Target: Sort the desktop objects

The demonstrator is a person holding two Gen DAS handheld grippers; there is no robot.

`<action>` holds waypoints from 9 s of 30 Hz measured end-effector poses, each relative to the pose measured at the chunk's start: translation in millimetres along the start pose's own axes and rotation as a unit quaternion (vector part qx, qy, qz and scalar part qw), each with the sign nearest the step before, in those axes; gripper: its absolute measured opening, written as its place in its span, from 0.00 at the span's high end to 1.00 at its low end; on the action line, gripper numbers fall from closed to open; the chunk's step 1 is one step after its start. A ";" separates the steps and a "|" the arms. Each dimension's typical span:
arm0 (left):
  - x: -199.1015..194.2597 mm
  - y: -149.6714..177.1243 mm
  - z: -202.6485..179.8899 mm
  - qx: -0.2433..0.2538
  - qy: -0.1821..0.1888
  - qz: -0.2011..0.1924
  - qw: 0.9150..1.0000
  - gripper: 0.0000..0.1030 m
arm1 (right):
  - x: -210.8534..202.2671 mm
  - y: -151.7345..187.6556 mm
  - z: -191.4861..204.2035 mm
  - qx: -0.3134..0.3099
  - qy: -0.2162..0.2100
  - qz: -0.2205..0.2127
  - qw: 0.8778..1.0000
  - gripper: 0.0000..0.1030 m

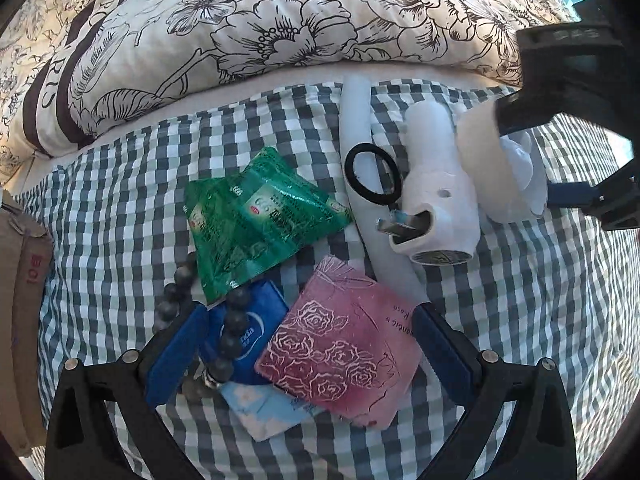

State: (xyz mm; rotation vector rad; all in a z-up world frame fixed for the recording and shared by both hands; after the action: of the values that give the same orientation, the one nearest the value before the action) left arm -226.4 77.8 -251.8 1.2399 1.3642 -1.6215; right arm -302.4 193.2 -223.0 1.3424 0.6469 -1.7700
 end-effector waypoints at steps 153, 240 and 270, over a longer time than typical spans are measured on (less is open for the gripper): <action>-12.9 84.0 -40.9 -0.215 0.100 0.005 0.971 0.82 | -126.5 97.0 -158.2 0.097 -0.104 -0.013 0.990 0.54; -82.0 288.6 93.5 -0.212 -0.010 0.134 0.968 0.24 | 49.3 247.1 28.0 -0.381 0.135 0.000 0.914 0.31; -46.6 -22.8 -130.2 0.226 0.012 -0.085 0.970 0.12 | -97.2 172.1 -242.1 0.010 0.069 -0.051 0.996 0.31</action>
State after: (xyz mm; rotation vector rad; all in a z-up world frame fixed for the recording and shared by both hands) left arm -201.1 205.7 -200.3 1.4295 1.1753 -2.1274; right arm -17.4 317.9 -192.6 1.4783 0.7884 -1.7794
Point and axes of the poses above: each gripper's, at about its wrist camera, not at the fingertips, and x roughly the way its jaws point, z to its left, y to its underside, the point moved 5 cm from there along x, roughly the way its jaws point, and after that the axes turned 13 degrees about x, right-handed, at the moved point
